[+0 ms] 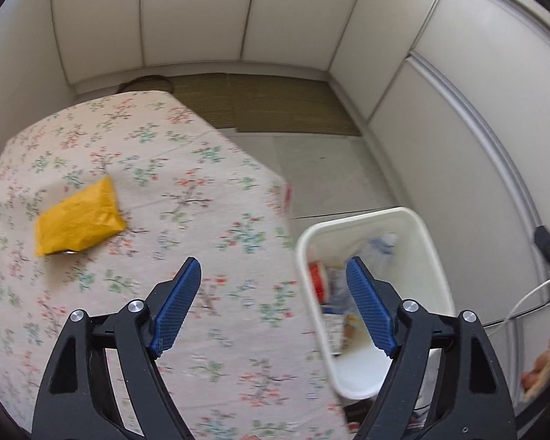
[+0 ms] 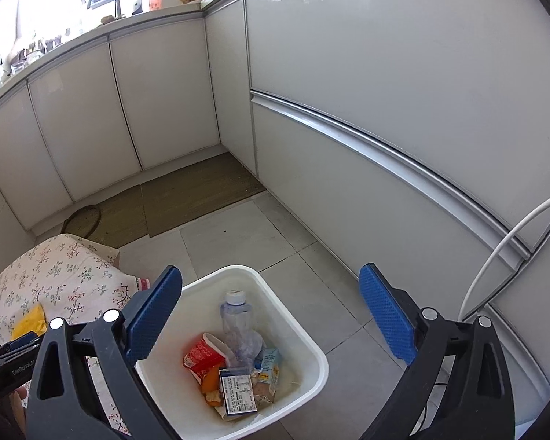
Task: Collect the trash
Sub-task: 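Carry the water bottle over the white bin and open the left gripper, then lower the left gripper onto the yellow snack packet and grasp it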
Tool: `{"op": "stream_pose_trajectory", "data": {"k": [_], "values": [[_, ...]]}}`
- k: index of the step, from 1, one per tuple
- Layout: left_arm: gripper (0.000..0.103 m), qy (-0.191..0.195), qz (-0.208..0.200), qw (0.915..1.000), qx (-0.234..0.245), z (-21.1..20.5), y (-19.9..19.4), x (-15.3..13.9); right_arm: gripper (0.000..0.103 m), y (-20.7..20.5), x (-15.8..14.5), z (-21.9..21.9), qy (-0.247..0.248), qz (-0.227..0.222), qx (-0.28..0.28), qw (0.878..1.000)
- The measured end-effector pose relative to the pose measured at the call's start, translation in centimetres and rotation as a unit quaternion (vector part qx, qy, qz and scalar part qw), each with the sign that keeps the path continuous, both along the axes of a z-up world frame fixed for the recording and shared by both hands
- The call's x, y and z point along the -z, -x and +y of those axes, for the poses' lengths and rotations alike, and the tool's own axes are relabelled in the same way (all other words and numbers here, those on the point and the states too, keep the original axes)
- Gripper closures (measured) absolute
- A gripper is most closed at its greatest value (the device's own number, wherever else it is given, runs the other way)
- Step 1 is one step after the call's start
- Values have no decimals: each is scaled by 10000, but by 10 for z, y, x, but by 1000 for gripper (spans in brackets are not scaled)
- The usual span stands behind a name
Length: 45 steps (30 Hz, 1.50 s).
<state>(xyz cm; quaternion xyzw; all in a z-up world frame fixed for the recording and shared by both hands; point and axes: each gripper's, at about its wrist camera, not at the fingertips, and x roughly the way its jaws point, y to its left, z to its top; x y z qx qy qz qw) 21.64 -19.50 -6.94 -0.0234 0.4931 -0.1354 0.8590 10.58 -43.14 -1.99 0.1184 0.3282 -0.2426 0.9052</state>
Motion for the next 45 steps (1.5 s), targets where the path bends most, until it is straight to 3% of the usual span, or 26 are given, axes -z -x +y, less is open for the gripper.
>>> {"op": "stream_pose_trajectory", "data": {"k": [3,5,8,10,13,16,20,23,26,28,32,34,36,39,45], "values": [[16,-409,-21,9991,-94,20,-10,10,7,-6,3,6,-57,84,-126,9999],[16,-765,12,9970,-114,35,-21,19,7,-12,6,12,-103,200,-279,9994],[9,-1319,433,9903,95,55,-43,39,7,-21,12,25,-56,373,-513,9980],[9,-1741,796,9805,433,65,-57,57,7,-27,15,34,-30,468,-661,9967],[9,-2712,707,9562,849,76,-72,74,7,-34,19,47,-58,584,-880,9944],[9,-2943,1029,9420,1241,88,-89,88,7,-42,25,61,-62,722,-1117,9911],[9,-3205,1339,9299,1213,110,-118,103,7,-52,31,85,-12,877,-1507,9847],[8,-2839,1508,9416,1003,128,-135,102,7,-57,30,102,63,928,-1759,9800],[24,-2147,1845,9564,723,150,-147,102,7,-62,32,117,121,995,-1964,9754],[40,-1811,1932,9628,538,165,-150,100,7,-65,34,125,147,1052,-2037,9732],[58,-1177,2066,9712,118,199,-147,96,7,-71,37,136,144,1126,-2139,9703],[74,-985,2023,9742,-143,217,-143,93,7,-71,36,142,159,1127,-2190,9691],[80,-692,1936,9778,-405,237,-135,88,7,-72,36,150,160,1128,-2254,9676],[86,-270,1748,9809,-809,266,-115,76,7,-76,35,165,106,1117,-2403,9642],[86,328,1341,9813,-1343,305,-55,50,7,-91,41,224,-68,1082,-2937,9497]]}}
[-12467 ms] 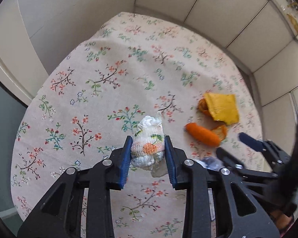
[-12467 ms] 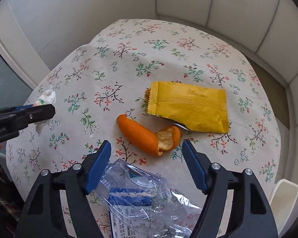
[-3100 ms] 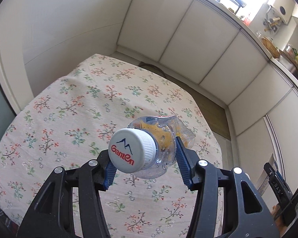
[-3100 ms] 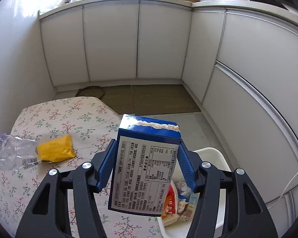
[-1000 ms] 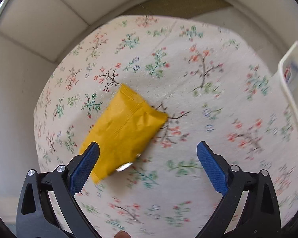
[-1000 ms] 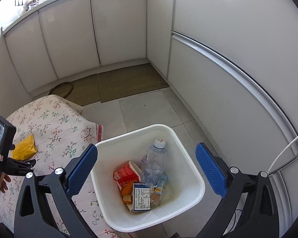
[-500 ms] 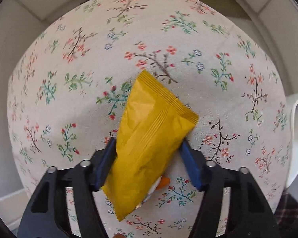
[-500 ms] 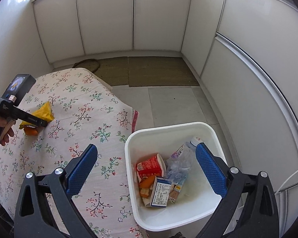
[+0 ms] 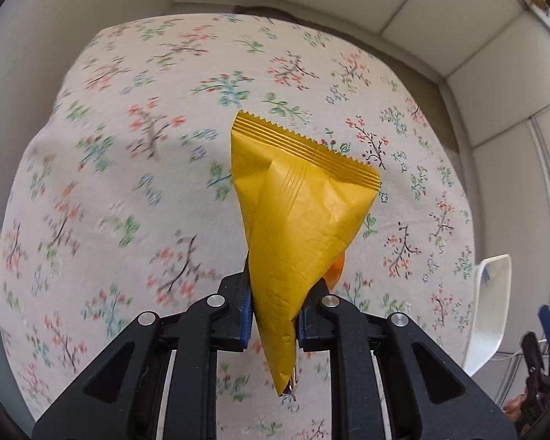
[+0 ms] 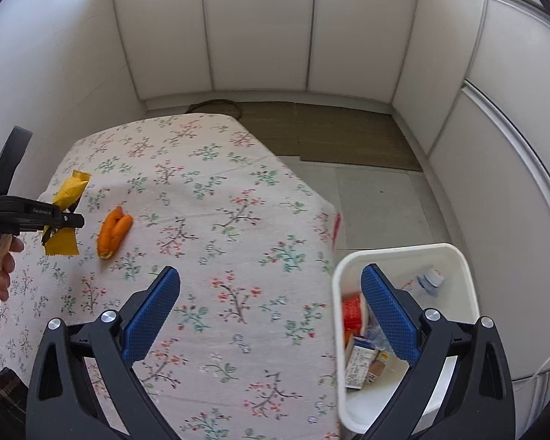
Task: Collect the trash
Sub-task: 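Lower the left gripper onto the yellow snack packet and grasp it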
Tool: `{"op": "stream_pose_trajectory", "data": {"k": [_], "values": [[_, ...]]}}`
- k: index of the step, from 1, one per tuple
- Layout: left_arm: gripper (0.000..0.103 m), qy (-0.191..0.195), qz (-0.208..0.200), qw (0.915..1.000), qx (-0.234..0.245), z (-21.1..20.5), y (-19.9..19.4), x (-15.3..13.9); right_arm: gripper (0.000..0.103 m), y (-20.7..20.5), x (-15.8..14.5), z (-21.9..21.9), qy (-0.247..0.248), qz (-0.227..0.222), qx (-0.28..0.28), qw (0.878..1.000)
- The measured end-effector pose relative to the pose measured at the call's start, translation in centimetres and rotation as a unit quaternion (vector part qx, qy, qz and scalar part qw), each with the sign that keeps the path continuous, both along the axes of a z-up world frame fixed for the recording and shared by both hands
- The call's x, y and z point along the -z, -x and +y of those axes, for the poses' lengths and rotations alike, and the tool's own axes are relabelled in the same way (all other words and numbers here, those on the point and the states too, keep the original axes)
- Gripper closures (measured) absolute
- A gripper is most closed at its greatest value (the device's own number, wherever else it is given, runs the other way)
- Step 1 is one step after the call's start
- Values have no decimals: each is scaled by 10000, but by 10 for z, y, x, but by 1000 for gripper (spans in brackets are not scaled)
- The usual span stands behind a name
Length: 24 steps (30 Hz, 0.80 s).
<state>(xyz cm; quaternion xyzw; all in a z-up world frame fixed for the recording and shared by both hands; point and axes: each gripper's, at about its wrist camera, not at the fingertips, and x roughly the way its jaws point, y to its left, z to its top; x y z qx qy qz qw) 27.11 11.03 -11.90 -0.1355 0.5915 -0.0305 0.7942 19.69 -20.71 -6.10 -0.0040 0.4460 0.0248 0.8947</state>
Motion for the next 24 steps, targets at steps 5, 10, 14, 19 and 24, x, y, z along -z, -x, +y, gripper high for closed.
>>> {"op": "stream_pose_trajectory", "data": {"k": [5,10,14,19,24], "values": [[86,-230,-320,9981,-469,13,46,-25,7,-15,18,48,-451,249,-275,9983],[86,-814,-954,9895,-724,32,74,-61,7,-27,41,97,-492,402,-613,9961],[86,-1063,-1332,9824,-761,42,76,-80,7,-38,57,125,-432,480,-726,9953],[86,-1104,-1499,9791,-817,50,81,-86,7,-68,81,160,-664,743,-571,9934],[86,-747,-1414,9825,-958,62,79,-87,7,-90,102,192,-476,875,-528,9936]]}}
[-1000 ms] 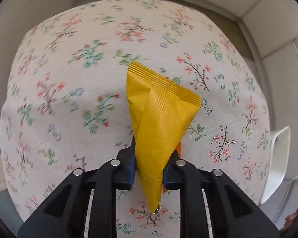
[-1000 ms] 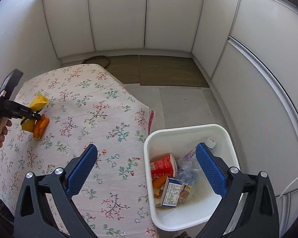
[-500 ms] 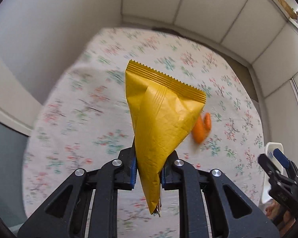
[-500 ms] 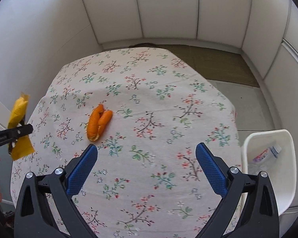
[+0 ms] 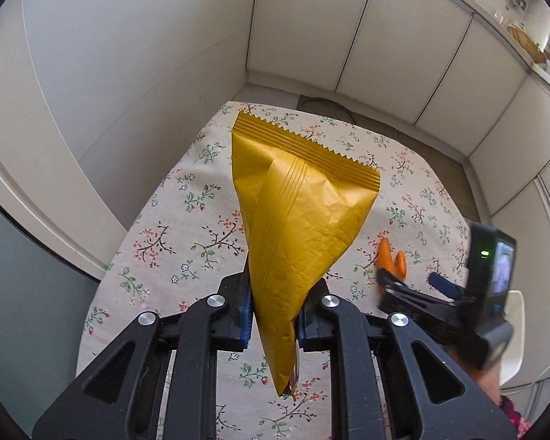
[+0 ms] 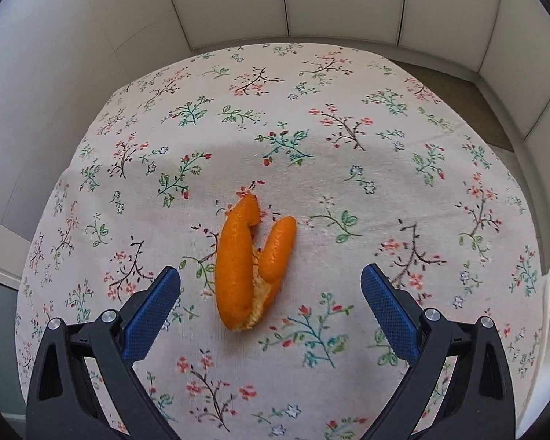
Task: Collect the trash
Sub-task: 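Lower the left gripper onto the yellow snack packet and grasp it, then drop orange peels into the bin with the right gripper while the left holds the packet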
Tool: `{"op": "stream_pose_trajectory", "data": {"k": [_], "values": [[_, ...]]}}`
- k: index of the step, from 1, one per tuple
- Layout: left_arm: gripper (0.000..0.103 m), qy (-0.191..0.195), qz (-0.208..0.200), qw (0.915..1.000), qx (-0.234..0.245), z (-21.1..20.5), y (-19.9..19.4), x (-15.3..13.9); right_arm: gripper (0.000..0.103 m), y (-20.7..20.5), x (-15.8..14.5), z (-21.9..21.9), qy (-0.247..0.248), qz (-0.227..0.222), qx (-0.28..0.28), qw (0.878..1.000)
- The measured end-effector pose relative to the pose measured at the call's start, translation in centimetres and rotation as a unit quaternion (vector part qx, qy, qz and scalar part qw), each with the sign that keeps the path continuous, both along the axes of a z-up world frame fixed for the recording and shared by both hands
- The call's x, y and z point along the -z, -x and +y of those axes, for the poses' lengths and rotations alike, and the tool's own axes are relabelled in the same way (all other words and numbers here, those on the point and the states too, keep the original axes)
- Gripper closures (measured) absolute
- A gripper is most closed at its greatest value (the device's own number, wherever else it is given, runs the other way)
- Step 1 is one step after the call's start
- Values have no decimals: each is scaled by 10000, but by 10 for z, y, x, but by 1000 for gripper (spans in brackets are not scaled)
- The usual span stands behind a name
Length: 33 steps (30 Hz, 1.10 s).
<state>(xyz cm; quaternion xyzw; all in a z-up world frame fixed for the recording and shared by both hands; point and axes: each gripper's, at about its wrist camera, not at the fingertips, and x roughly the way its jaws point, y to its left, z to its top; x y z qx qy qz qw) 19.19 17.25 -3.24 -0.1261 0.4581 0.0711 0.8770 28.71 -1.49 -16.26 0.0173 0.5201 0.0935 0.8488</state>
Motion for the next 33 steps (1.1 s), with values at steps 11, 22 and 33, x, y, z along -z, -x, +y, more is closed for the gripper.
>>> {"op": "stream_pose_trajectory", "data": {"k": [11,22,33], "values": [[86,70,23,10000,-12,8,0,2,74,-7,8,15,325,-192,-200,9991],[86,34,-65,10000,16,-8,5,-11,82,31,-29,-13,454,-628,-287,9966],[86,17,-423,9983,400,-56,16,-42,82,72,-83,-83,668,-1200,54,9905]]}}
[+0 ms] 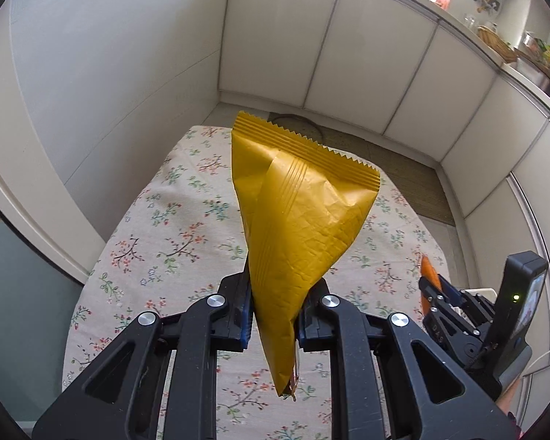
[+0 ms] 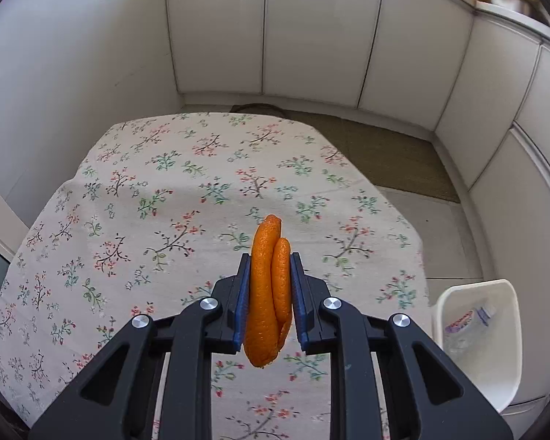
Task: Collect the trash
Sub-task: 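Drop orange peels into the bin with the right gripper while the left holds the packet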
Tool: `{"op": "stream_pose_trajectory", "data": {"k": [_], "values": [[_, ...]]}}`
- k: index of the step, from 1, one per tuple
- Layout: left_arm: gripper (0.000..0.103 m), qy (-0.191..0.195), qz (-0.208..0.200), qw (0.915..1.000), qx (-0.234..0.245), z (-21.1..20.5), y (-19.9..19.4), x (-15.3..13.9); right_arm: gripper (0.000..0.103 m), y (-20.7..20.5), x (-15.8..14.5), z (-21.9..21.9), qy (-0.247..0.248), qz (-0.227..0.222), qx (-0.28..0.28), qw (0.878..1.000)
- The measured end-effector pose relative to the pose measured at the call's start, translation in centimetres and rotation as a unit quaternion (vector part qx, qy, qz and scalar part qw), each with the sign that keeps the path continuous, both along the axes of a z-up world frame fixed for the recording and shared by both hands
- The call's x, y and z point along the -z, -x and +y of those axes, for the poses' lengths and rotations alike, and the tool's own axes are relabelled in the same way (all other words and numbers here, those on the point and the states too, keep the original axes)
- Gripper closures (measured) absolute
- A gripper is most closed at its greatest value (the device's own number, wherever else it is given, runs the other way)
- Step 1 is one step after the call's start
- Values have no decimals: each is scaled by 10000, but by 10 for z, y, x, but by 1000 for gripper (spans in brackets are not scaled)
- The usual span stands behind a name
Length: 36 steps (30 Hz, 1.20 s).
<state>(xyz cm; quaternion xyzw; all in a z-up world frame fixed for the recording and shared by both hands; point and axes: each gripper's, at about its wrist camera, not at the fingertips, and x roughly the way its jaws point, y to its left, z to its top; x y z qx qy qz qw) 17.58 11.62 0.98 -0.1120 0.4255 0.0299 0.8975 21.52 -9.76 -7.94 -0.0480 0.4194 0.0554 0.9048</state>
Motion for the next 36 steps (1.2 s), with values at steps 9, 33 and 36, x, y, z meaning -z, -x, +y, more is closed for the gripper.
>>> {"op": "stream_pose_trajectory", "data": {"k": [9,33,36], "values": [[86,-142,-103,9993,330,-45,-4,-1,82,29,-30,-80,169,-277,571,9978],[86,-648,-191,9909,1162,-177,-16,16,61,90,-45,-282,-31,-569,2699,9612],[86,-622,-280,9886,1346,-200,-14,18,48,104,-49,-299,-81,-707,2871,9553]]}}
